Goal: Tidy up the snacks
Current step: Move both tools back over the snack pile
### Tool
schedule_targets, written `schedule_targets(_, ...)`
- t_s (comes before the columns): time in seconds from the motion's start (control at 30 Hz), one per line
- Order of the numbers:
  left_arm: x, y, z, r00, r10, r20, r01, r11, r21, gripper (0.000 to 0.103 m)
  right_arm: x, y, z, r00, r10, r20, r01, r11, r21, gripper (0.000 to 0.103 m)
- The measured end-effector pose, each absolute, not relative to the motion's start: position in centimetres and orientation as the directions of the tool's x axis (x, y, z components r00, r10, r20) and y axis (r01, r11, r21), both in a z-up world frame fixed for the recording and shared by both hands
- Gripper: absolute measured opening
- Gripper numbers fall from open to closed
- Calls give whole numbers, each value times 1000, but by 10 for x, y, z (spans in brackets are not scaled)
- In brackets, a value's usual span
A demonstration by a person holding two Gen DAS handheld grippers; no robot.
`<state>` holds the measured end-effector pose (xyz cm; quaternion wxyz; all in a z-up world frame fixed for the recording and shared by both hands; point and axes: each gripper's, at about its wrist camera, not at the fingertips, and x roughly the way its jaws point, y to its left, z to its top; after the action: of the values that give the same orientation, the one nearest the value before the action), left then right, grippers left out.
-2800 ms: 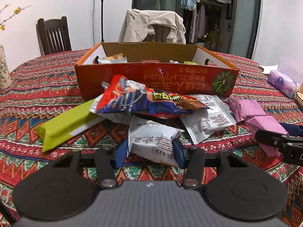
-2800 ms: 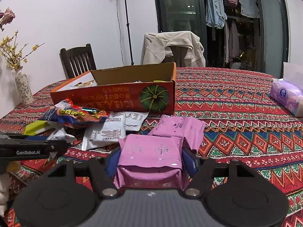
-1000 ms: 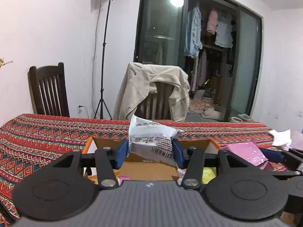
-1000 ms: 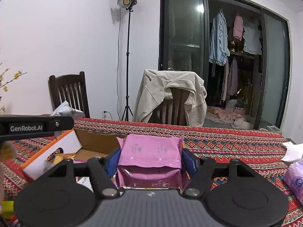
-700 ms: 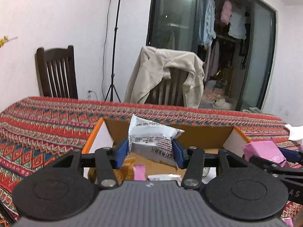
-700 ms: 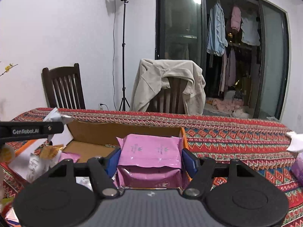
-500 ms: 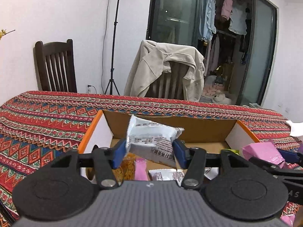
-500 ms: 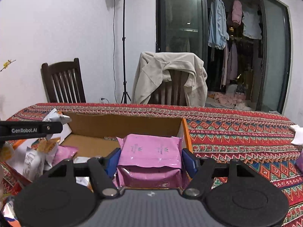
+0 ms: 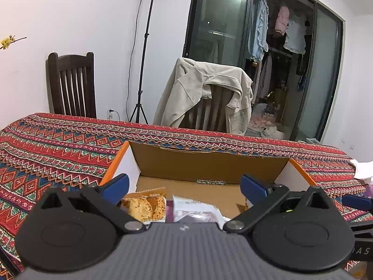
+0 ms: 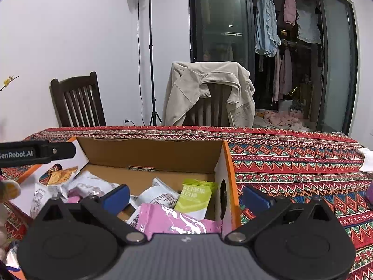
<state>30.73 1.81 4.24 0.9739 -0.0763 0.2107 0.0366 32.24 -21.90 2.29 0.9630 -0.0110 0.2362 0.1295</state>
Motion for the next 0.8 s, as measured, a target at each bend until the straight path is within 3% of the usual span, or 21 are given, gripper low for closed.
schedule_targets(0.5,272,14,82,929,47,-368,-116,979,-167,103,291,-218,53,884,241,-399,-262,965,4,103)
schedule_targets(0.8,236,24,89,922,54,-384,-123,980,-157,103,250,-232,64,890,235,-390,-268,963,-30,103)
